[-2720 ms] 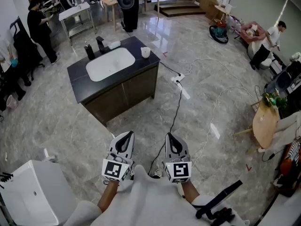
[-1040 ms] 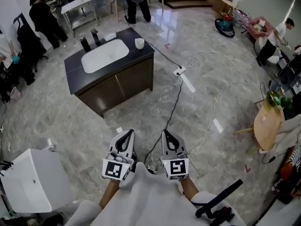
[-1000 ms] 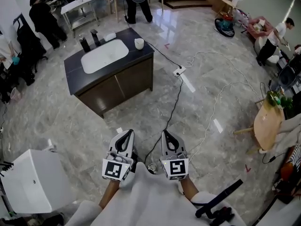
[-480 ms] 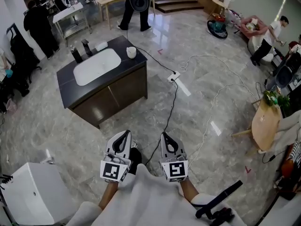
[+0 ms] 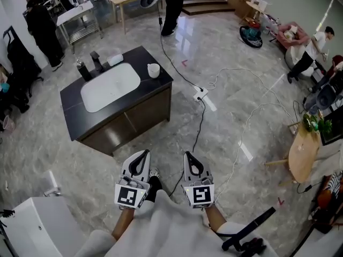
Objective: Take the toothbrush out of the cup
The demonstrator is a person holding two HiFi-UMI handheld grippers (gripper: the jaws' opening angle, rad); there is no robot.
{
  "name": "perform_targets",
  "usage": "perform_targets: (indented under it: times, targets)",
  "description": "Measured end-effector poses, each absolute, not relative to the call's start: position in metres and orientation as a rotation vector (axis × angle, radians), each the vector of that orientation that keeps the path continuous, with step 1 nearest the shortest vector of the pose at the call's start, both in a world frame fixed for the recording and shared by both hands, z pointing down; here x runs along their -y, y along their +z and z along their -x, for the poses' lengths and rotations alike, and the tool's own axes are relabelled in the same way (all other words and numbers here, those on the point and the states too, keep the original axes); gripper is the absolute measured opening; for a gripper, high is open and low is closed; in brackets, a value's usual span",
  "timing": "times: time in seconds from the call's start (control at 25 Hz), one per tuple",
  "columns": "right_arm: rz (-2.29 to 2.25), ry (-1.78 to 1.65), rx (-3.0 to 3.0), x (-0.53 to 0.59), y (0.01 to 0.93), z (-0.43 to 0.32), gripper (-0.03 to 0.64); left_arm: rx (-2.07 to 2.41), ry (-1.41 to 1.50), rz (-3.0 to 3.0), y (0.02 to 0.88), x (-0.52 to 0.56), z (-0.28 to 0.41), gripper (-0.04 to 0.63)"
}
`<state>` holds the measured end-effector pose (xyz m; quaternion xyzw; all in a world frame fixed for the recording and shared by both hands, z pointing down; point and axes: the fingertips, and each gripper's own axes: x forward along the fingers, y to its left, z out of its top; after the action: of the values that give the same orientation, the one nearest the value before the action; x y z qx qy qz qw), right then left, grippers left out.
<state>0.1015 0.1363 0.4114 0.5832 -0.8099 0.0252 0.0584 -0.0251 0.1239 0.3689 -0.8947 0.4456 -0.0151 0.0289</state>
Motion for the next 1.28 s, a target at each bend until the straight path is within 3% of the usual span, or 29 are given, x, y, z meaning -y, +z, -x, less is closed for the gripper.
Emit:
perform_targets:
  times: [0.56,1.28]
  targets:
    - [-1.761,0.078,2.405,0.012,0.41,-0.049,0.005,-1.341,-0.01,2.781,0.36,0.034,0.075,-0.005]
    - [-1.767,0.063,2.369,0.058,0.41,-0.025,0.005,-1.38,0.095,2.845,0.357,0.083,0.1,-0.005]
